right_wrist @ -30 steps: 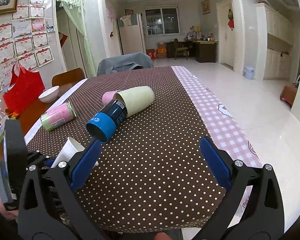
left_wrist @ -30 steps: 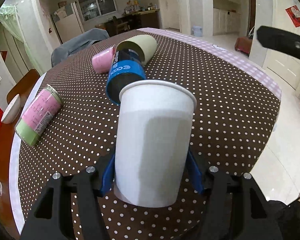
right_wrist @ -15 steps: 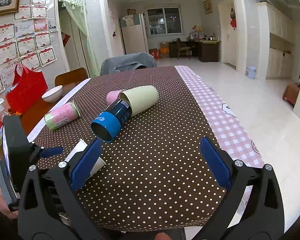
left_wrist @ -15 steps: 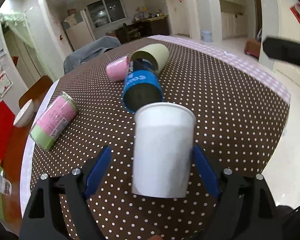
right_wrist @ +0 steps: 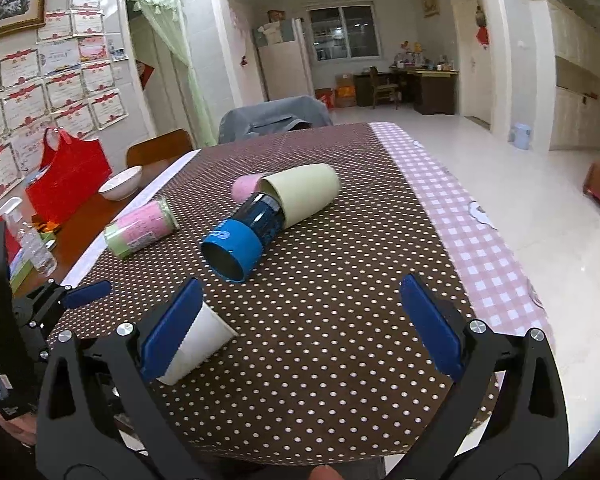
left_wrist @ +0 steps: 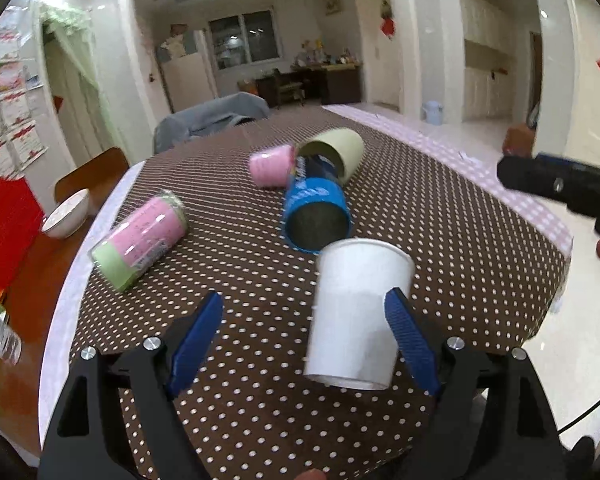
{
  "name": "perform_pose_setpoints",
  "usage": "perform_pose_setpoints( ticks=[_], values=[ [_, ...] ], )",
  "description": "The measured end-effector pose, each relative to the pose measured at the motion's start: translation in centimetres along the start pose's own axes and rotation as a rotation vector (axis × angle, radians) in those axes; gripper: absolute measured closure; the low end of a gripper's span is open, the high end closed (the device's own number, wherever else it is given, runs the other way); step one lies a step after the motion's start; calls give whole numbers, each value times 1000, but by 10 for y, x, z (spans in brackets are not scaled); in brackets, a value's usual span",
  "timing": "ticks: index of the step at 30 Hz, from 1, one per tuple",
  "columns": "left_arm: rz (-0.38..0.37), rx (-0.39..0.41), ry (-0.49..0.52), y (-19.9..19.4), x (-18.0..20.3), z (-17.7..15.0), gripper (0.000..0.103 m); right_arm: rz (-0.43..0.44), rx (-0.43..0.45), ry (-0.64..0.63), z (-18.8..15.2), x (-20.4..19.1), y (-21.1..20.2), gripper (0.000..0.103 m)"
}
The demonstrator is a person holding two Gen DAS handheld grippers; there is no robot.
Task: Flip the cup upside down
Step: 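Lift the white paper cup with the left tool and carry it toward the right tool, then grasp the white cup with the right tool while the left tool releases it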
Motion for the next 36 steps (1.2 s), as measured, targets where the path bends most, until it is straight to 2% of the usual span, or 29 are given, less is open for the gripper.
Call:
perform_pose_setpoints(
  ticks=[4, 10, 15, 22, 26, 29, 36],
  values=[
    [40, 32, -62, -13, -18, 3, 21, 44, 6, -31, 9, -8, 3, 6],
    [96, 67, -148, -33, -45, 6, 21, 152, 2, -114, 26, -29, 11, 6],
    [150, 98, -200, -47, -64, 10, 21, 257, -38, -251, 34, -56, 23, 6],
    [210, 94, -227, -55, -82, 8, 21, 381, -71, -455, 41, -87, 34, 6],
    [221, 80, -251, -52, -91, 6, 21, 457, -86, -654, 40, -110, 38, 6],
    [224, 65, -271, -48, -95, 2, 21, 488, -120, -803, 27, -121, 43, 6],
    [256, 27, -295, -43, -100, -8, 21, 562, -281, -1225, -36, -143, 53, 6]
  ],
)
Point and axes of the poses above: each gripper's, at about its wrist camera, not at the fingertips, and y roughly the way its jaws point, x to its right, z to its top, the point moved 9 cm from there along y, roughly the way its jaws point, and after that the axes turned 4 degrees about -y, right-handed, at the moved point
